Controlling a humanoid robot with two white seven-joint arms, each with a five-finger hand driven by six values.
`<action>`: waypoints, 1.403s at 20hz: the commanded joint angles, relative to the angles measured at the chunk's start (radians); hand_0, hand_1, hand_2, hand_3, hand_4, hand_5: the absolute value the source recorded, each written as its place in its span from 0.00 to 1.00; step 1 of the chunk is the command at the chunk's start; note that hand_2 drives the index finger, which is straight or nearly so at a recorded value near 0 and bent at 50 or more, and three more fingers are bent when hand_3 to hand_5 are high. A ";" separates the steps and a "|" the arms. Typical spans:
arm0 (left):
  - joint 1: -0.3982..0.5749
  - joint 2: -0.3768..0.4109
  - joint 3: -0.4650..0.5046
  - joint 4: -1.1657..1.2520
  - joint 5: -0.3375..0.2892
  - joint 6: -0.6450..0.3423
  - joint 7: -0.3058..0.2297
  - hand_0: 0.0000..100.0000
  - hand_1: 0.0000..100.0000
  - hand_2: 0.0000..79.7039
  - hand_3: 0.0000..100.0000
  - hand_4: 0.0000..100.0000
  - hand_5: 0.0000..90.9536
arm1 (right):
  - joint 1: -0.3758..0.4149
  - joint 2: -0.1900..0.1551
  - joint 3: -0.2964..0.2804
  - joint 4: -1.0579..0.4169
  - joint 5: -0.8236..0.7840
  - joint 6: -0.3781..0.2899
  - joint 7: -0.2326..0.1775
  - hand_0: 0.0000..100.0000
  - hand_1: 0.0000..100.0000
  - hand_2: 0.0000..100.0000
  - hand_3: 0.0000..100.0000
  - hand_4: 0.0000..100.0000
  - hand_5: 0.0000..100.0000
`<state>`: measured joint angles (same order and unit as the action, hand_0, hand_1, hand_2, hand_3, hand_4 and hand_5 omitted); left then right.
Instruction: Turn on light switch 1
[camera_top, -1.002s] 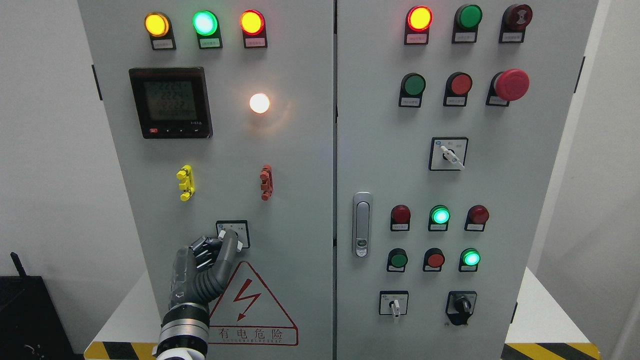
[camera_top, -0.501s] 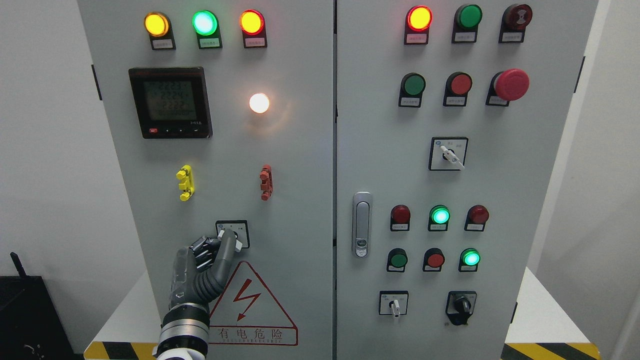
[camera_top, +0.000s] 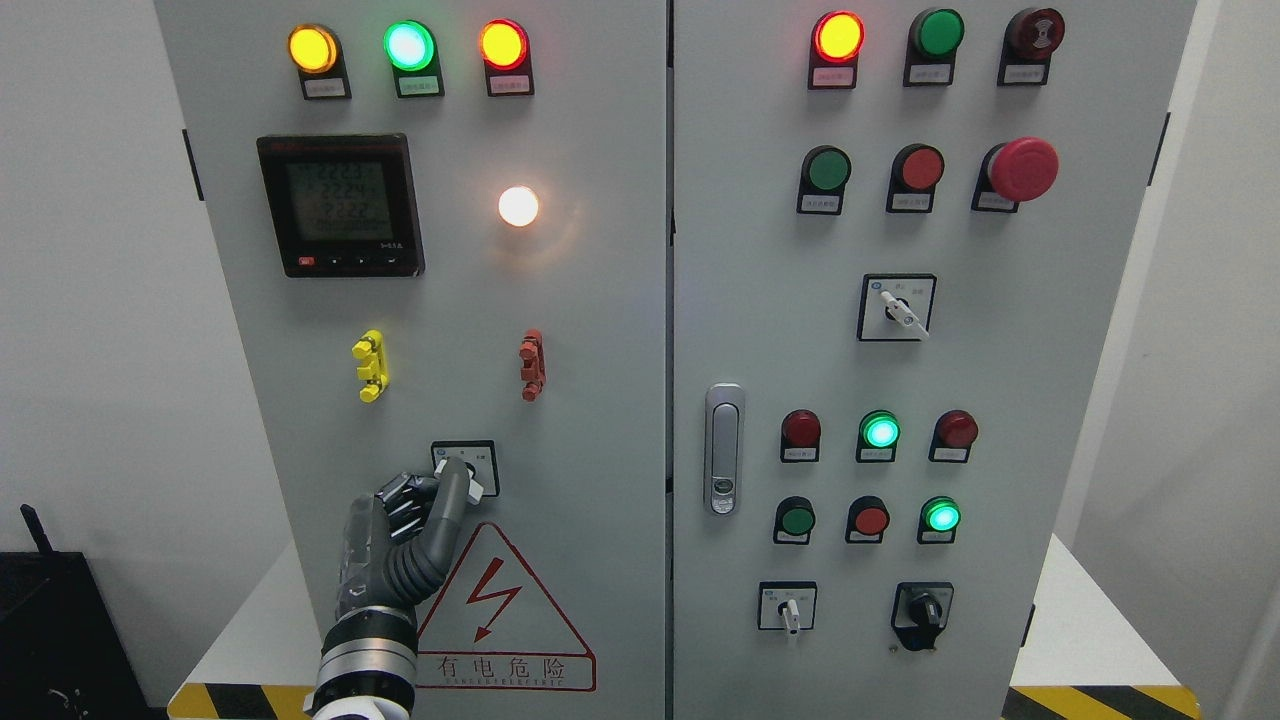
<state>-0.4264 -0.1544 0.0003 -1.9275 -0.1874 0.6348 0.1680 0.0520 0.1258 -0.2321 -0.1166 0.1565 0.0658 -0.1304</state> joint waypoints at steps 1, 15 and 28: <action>-0.002 0.001 -0.029 -0.001 0.000 0.002 -0.004 0.39 0.44 0.80 0.83 0.91 0.91 | 0.000 0.000 0.001 0.000 0.000 0.000 0.000 0.30 0.00 0.00 0.00 0.00 0.00; 0.003 0.001 -0.034 -0.004 0.000 0.002 -0.004 0.25 0.44 0.82 0.85 0.91 0.92 | 0.000 0.000 0.001 0.000 0.000 0.000 0.000 0.30 0.00 0.00 0.00 0.00 0.00; 0.041 0.006 -0.052 -0.062 -0.004 -0.001 -0.004 0.24 0.45 0.83 0.85 0.92 0.93 | 0.000 0.000 0.001 0.000 0.000 0.000 0.000 0.30 0.00 0.00 0.00 0.00 0.00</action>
<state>-0.4051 -0.1524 -0.0330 -1.9577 -0.1894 0.6415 0.1622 0.0522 0.1258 -0.2318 -0.1165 0.1565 0.0658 -0.1304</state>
